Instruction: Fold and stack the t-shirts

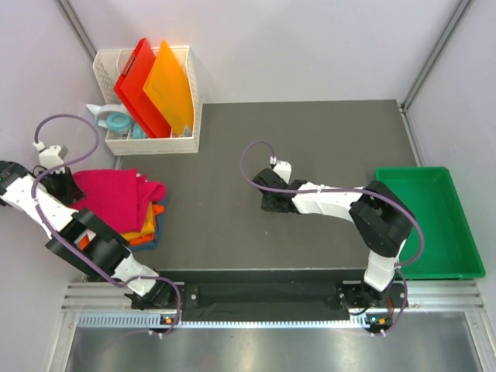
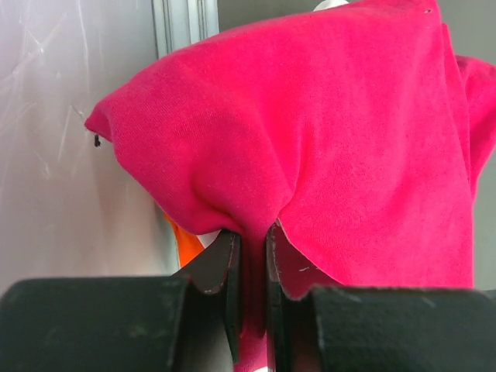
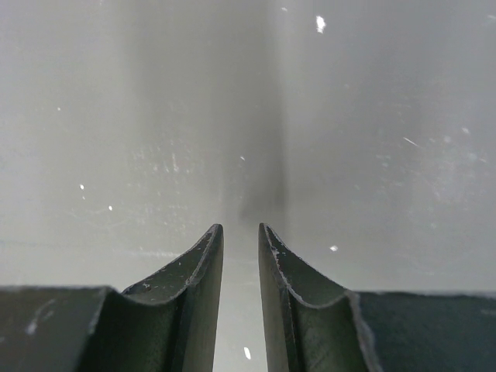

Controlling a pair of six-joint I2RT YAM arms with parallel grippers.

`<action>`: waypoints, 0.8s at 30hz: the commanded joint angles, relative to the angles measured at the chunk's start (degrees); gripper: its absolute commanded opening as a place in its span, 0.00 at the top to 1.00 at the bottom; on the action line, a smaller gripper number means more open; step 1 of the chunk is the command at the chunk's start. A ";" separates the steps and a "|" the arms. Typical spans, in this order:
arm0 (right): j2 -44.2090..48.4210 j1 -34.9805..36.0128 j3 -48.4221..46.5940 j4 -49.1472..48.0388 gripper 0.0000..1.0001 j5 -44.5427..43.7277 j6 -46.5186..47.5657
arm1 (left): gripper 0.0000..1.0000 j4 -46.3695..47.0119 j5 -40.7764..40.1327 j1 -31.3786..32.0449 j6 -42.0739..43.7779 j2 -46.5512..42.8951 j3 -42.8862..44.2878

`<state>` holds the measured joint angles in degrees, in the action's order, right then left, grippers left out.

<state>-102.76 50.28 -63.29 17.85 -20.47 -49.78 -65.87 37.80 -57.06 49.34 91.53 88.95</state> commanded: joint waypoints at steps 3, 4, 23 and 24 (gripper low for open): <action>-2.97 1.57 -5.88 0.08 0.75 -0.36 -0.41 | 1.00 6.27 1.41 -2.62 4.62 0.06 -5.26; -3.15 1.66 -6.14 0.26 0.75 -0.36 -0.15 | 1.00 6.89 0.44 -2.36 4.54 -0.12 -8.23; -4.55 2.01 -8.96 1.58 0.75 -0.19 0.91 | 0.01 3.65 6.74 -2.53 1.21 -6.00 -7.04; -4.47 2.01 -8.79 1.58 0.74 -0.19 0.82 | 0.01 3.38 7.80 -2.62 0.33 -6.79 -6.08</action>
<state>-107.53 51.29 -70.19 19.73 -20.08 -49.50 -60.82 37.15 -57.08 52.97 89.23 76.25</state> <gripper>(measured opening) 0.257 0.987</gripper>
